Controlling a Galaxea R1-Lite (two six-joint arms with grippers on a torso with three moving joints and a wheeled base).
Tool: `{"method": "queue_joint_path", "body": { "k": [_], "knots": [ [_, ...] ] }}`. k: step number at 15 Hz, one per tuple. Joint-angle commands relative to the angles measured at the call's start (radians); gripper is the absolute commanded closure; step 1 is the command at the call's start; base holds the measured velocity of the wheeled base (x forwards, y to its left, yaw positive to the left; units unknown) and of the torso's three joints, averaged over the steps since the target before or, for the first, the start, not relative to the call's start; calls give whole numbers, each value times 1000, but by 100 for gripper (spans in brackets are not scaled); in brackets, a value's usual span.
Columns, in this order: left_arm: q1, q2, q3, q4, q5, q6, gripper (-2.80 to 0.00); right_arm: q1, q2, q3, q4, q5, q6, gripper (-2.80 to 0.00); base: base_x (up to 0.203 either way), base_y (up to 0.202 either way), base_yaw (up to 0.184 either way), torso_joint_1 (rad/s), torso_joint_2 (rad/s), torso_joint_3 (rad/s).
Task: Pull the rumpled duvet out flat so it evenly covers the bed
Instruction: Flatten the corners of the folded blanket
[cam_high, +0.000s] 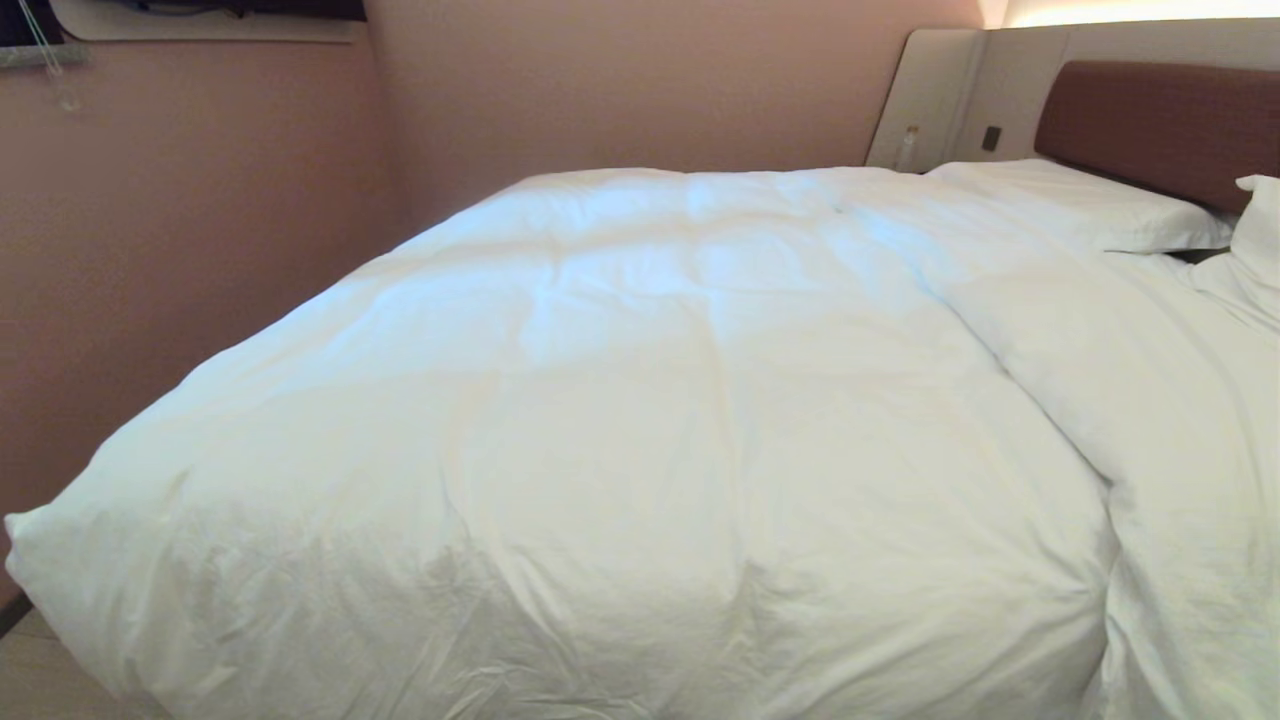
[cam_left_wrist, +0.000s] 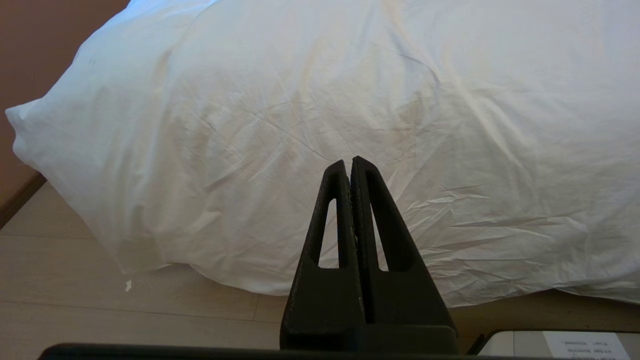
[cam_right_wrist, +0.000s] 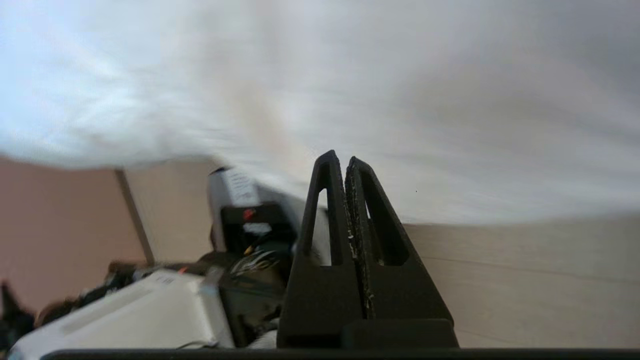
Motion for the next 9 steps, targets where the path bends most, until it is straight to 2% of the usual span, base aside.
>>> {"method": "queue_joint_path", "body": {
  "k": [1,6,9],
  "knots": [
    [0,0,0,1,0,0,0,62,-80,18,43,31,6,0,0,0,0,0,0,0],
    [0,0,0,1,0,0,0,268,-267,65,48,52,107,0,0,0,0,0,0,0],
    [0,0,0,1,0,0,0,415,-371,71,48,51,293,0,0,0,0,0,0,0]
  ]
}}
